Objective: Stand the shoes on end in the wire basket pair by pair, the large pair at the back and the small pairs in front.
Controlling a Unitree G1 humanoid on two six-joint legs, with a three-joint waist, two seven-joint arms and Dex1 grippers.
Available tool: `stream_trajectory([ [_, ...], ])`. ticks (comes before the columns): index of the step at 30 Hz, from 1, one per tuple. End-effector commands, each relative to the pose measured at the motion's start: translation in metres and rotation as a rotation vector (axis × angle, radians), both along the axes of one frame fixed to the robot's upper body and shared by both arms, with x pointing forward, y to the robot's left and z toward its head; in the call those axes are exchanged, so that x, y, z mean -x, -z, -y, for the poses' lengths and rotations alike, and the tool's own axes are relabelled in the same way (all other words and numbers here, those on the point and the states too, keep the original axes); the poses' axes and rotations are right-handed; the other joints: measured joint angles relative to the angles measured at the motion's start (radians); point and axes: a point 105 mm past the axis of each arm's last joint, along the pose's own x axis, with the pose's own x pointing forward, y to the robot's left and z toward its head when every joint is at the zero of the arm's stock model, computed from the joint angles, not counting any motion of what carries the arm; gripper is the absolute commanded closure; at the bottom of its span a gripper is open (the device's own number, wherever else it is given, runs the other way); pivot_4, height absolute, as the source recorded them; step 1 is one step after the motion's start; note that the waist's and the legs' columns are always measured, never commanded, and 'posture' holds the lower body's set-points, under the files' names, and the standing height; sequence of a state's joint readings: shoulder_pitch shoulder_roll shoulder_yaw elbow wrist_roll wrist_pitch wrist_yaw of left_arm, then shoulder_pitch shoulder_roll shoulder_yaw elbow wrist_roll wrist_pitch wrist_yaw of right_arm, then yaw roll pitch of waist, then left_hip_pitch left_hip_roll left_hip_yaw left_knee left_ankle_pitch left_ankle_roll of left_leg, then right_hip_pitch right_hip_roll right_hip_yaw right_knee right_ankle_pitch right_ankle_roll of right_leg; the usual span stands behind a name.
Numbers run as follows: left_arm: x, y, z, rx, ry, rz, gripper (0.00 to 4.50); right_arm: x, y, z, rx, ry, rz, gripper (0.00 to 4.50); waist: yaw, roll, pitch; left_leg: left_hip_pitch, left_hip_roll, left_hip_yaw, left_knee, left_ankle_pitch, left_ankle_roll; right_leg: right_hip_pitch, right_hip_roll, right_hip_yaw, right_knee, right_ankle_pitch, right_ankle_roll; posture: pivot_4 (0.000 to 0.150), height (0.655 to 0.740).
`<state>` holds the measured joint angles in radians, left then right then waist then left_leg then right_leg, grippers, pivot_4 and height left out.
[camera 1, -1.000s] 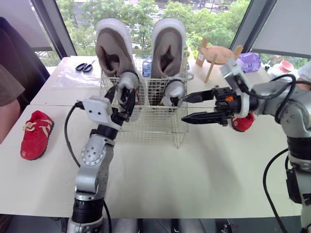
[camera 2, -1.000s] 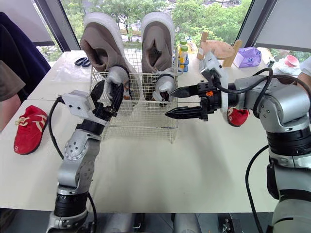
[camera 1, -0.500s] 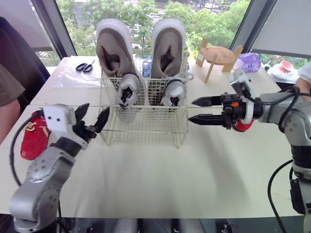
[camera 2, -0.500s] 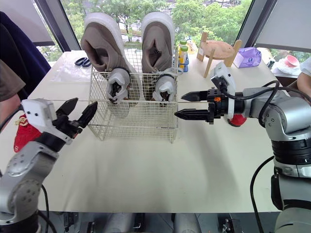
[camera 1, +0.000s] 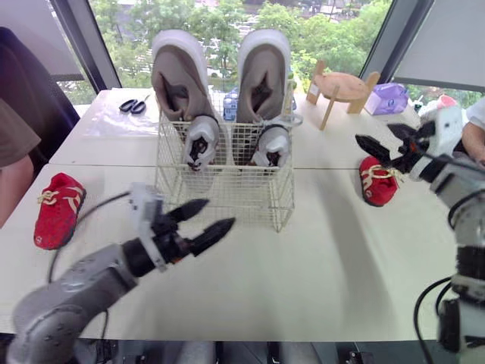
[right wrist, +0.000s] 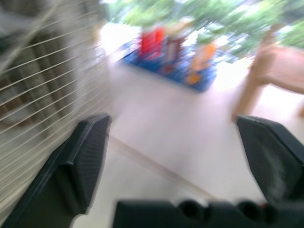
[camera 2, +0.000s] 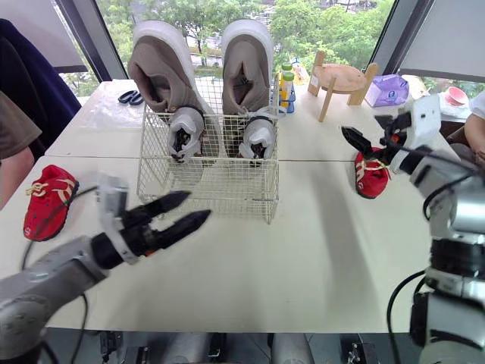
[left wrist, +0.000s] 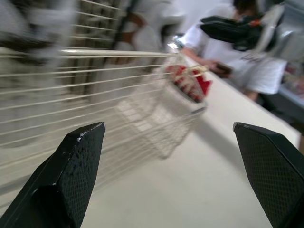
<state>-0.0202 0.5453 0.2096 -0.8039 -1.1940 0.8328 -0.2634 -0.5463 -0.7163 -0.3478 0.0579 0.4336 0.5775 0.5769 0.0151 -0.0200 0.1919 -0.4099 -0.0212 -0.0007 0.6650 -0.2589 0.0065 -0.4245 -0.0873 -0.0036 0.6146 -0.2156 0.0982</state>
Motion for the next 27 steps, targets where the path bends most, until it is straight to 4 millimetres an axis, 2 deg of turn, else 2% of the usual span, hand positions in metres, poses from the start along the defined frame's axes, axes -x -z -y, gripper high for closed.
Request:
stream_trajectory([
  [1, 0.012, -0.001, 0.032, 0.053, 0.088, 0.013, 0.07, 0.015, 0.004, 0.029, -0.100, 0.266, 0.091, 0.00, -0.003, 0.007, -0.001, 0.000, 0.000, 0.001, 0.000, 0.000, 0.000, 0.000, 0.000, 0.001, 0.000, 0.000, 0.000, 0.150, 0.7400],
  [3, 0.014, 0.002, 0.039, 0.063, 0.118, 0.000, 0.07, 0.023, 0.023, 0.039, -0.140, 0.398, 0.069, 0.00, -0.003, 0.007, -0.002, 0.001, 0.000, 0.001, 0.000, 0.000, 0.000, 0.000, 0.001, 0.001, 0.000, 0.000, 0.000, 0.150, 0.7400],
  [6, 0.013, 0.006, 0.044, 0.052, 0.124, 0.000, 0.07, 0.030, 0.044, 0.043, -0.168, 0.500, 0.040, 0.00, -0.003, 0.009, -0.004, 0.001, 0.001, 0.001, 0.000, 0.000, 0.000, 0.000, 0.003, 0.001, 0.001, 0.000, 0.000, 0.150, 0.7400],
  [11, 0.013, 0.013, 0.046, 0.032, 0.145, -0.011, 0.07, 0.031, 0.069, 0.035, -0.224, 0.542, -0.008, 0.00, -0.008, 0.012, -0.005, 0.002, 0.001, 0.001, 0.000, 0.000, 0.000, 0.000, 0.005, 0.002, 0.001, 0.000, 0.000, 0.150, 0.7400],
  [15, 0.009, 0.017, 0.045, 0.025, 0.138, -0.011, 0.07, 0.022, 0.087, 0.028, -0.243, 0.549, -0.048, 0.00, -0.009, 0.013, -0.005, 0.002, 0.002, 0.001, 0.000, 0.000, 0.000, 0.000, 0.006, 0.002, 0.001, 0.000, 0.000, 0.150, 0.7400],
  [21, 0.017, 0.027, 0.048, -0.041, 0.159, -0.035, 0.07, 0.007, 0.119, 0.031, -0.278, 0.579, -0.121, 0.00, -0.008, 0.013, -0.005, 0.002, 0.002, 0.001, 0.000, 0.000, 0.000, 0.000, 0.005, 0.002, 0.001, 0.000, 0.000, 0.150, 0.7400],
  [27, 0.019, 0.027, 0.042, -0.067, 0.142, -0.032, 0.07, -0.011, 0.140, 0.034, -0.274, 0.613, -0.151, 0.00, -0.014, 0.013, -0.005, 0.002, 0.002, 0.001, 0.000, 0.000, 0.000, 0.000, 0.006, 0.002, 0.001, 0.000, 0.000, 0.150, 0.7400],
])
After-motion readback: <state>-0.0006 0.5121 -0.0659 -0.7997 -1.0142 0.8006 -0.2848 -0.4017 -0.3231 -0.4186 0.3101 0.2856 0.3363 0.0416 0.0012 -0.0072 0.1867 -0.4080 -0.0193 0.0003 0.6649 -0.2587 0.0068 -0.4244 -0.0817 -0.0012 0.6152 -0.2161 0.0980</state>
